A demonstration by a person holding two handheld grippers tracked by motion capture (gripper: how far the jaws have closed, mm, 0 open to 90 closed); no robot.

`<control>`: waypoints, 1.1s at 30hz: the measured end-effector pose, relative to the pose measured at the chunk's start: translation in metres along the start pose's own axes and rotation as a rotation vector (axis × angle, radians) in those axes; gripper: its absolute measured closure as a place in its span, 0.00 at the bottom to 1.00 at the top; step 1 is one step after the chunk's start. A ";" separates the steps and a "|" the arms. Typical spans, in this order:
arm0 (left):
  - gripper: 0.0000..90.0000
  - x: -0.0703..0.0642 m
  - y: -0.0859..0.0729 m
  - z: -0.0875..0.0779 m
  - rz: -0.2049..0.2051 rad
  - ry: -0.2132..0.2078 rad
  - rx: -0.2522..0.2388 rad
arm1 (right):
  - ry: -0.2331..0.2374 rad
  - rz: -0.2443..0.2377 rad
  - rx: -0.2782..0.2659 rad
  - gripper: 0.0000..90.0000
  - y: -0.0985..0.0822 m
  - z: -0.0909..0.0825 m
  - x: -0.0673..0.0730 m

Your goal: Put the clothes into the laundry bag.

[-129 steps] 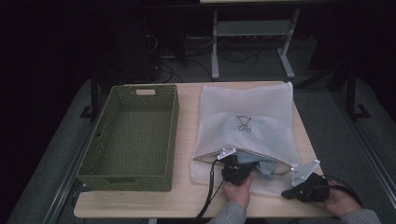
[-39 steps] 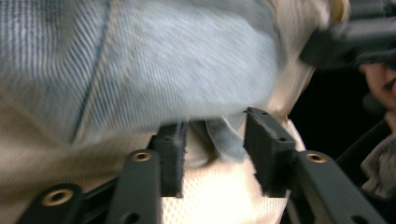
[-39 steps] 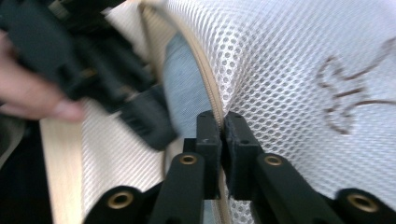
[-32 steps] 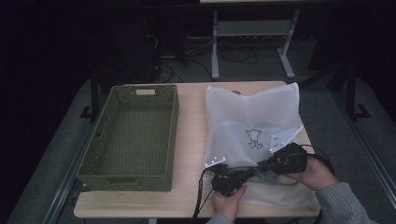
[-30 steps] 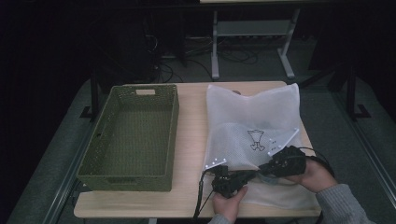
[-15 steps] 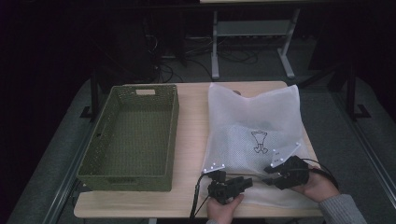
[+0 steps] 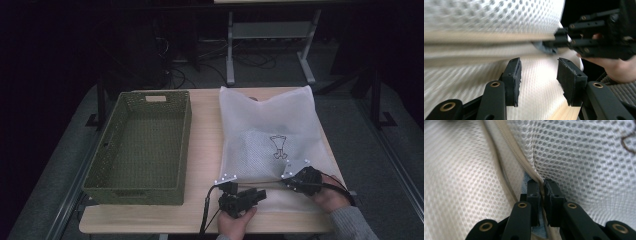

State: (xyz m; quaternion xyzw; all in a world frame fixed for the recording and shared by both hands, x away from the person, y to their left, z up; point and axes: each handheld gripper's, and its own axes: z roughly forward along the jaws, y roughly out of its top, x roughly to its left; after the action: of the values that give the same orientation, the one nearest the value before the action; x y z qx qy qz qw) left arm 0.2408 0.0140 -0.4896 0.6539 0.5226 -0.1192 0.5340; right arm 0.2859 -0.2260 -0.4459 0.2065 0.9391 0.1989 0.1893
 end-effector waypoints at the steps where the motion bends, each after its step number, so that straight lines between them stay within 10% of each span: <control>1: 0.60 0.000 0.000 -0.001 0.007 -0.001 0.005 | -0.009 0.016 -0.001 0.91 -0.001 0.001 -0.003; 8: 0.60 0.005 0.003 -0.010 0.022 0.019 0.005 | 0.138 0.074 -0.047 0.62 -0.009 -0.014 -0.019; 19: 0.62 -0.007 -0.002 0.014 0.024 -0.040 0.068 | 0.232 0.089 -0.072 0.67 -0.034 -0.037 -0.011; 24: 0.67 -0.018 0.001 0.038 0.036 -0.047 0.078 | 0.361 0.077 -0.094 0.64 -0.048 -0.035 0.008; 28: 0.65 -0.025 0.003 0.056 0.036 -0.025 0.080 | 0.311 0.048 -0.103 0.67 -0.055 -0.039 0.013; 33: 0.71 -0.027 0.006 0.072 0.019 -0.033 0.084 | 0.379 0.078 -0.122 0.63 -0.058 -0.041 0.007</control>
State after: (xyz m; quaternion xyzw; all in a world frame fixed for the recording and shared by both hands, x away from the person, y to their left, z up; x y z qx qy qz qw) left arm 0.2631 -0.0595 -0.4964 0.6786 0.5020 -0.1463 0.5158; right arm 0.2442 -0.2836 -0.4397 0.1896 0.9354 0.2980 0.0135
